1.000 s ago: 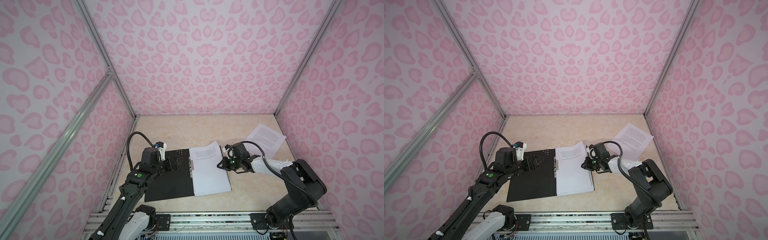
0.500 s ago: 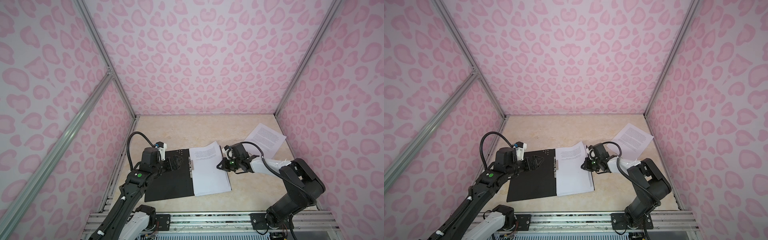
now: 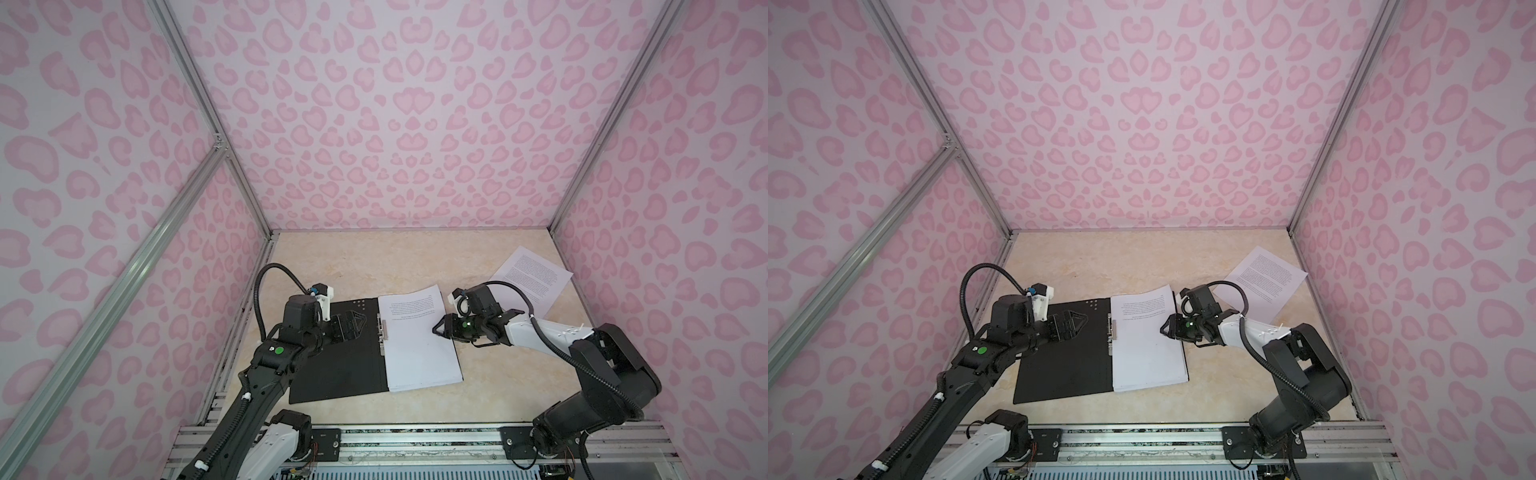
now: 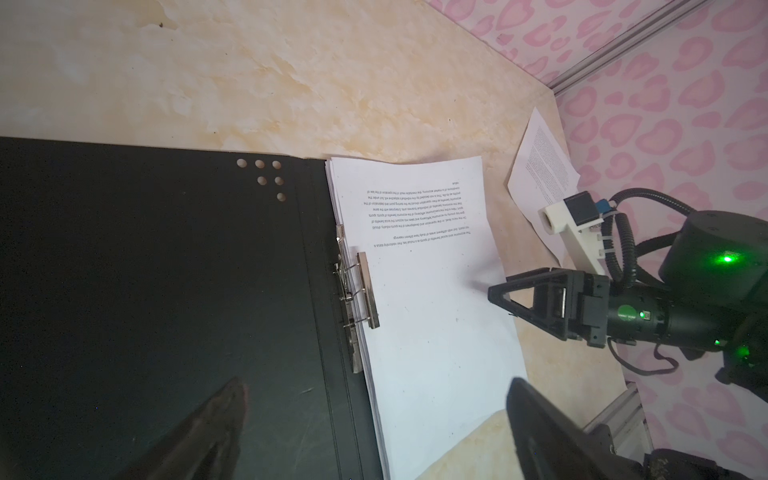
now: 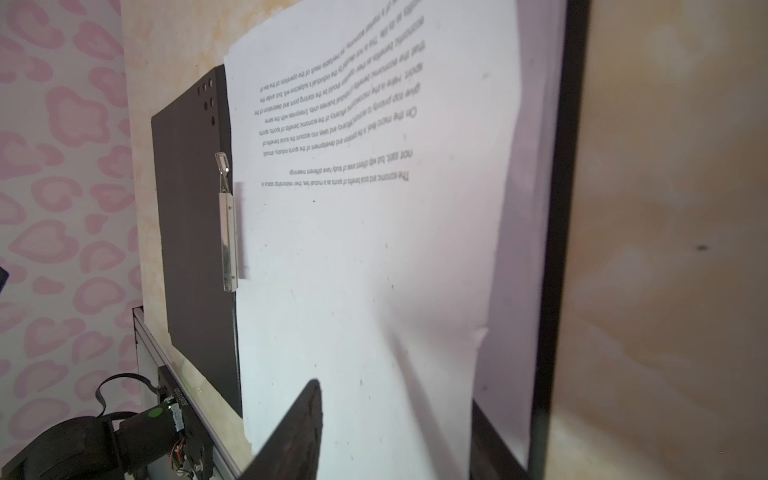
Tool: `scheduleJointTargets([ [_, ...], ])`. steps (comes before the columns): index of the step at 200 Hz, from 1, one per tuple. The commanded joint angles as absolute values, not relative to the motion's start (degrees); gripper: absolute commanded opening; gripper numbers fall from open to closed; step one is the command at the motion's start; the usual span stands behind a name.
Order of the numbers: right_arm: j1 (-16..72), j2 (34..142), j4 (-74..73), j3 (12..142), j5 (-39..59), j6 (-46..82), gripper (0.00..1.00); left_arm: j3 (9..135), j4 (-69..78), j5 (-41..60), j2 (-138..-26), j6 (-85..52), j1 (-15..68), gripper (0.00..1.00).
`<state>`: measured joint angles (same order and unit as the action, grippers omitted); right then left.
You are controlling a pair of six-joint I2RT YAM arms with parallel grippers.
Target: Put the files into the folder
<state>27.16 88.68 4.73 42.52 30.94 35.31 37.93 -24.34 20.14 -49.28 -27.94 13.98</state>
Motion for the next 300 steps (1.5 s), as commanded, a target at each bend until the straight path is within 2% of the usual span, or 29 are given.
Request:
scheduleJointTargets([
  [1,25.94,87.42,8.61,42.02,27.04,33.54,0.60,38.05,-24.49,20.22,-49.28,-27.42,13.94,0.98],
  [32,24.82,84.41,9.73,40.33,23.72,32.93,0.77,34.84,-24.90,20.51,-49.41,-32.47,13.89,0.99],
  [50,24.79,85.00,8.02,39.49,23.60,33.48,0.82,32.18,-23.97,20.20,-51.78,-36.19,14.02,0.98],
  [91,24.87,88.78,-0.02,37.52,26.61,37.74,0.82,27.74,-16.27,21.27,-59.13,-41.74,14.14,0.97],
  [141,25.11,92.10,-6.45,37.41,29.84,41.66,0.80,28.39,-8.10,19.78,-71.33,-45.54,14.13,0.97],
  [234,24.91,104.41,-19.89,44.69,32.80,50.61,0.77,44.14,-2.57,14.24,-95.63,-46.22,11.04,0.97],
  [300,22.99,105.26,-21.25,47.32,28.51,52.29,0.78,57.12,-2.40,18.95,-108.93,-43.90,7.80,0.94],
])
